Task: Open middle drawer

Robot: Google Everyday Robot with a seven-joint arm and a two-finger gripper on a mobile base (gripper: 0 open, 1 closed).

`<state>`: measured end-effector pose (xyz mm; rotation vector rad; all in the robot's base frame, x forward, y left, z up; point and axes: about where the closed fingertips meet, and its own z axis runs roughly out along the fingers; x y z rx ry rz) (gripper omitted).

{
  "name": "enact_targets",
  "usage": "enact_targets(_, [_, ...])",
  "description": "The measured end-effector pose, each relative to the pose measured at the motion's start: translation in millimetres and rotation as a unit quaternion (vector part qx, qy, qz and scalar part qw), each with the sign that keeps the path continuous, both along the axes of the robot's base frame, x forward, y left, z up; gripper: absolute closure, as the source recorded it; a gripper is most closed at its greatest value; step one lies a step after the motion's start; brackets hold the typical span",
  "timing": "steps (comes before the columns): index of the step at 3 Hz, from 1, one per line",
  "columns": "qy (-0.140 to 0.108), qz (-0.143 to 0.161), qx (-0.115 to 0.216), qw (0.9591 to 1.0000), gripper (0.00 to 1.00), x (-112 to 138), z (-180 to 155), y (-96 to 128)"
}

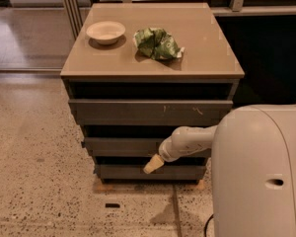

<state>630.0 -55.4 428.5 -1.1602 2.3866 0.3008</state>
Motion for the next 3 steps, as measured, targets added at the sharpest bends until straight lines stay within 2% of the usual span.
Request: enact_targets(3, [0.009,0.005,0.002,0.9999,0.0,-6.2,3.5,1.9])
